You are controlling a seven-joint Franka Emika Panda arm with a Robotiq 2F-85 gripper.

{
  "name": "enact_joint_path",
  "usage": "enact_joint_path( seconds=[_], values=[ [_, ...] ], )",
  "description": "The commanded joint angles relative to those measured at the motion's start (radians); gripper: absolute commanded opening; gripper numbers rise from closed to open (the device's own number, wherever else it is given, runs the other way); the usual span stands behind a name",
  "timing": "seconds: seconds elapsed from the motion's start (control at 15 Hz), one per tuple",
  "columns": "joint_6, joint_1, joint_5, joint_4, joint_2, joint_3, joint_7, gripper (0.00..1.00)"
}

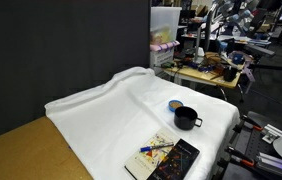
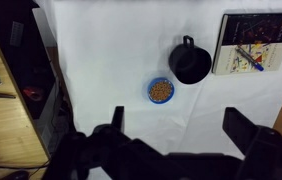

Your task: Put the pen into the black cup.

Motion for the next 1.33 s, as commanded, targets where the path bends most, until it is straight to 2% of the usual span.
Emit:
enact_joint_path(
  seconds=[0.0, 0.33, 0.6, 0.73, 0.8, 1.27],
  values=[
    [0.007, 0.0, -0.013, -0.013, 0.007, 0.058, -0.025, 1.0],
    [0.013, 0.049, -0.02, -0.07, -0.029, 0.162, -0.021, 1.0],
    [0.039, 0.096, 0.012, -0.053, -0.006, 0.219, 0.019, 1.0],
    [0.065, 0.106, 0.02, -0.046, 0.0, 0.229, 0.042, 1.0],
    [0.037, 0.105, 0.004, -0.055, -0.012, 0.227, 0.031, 1.0],
    [0.039, 0.106, 0.012, -0.053, -0.006, 0.22, 0.032, 1.0]
  ],
)
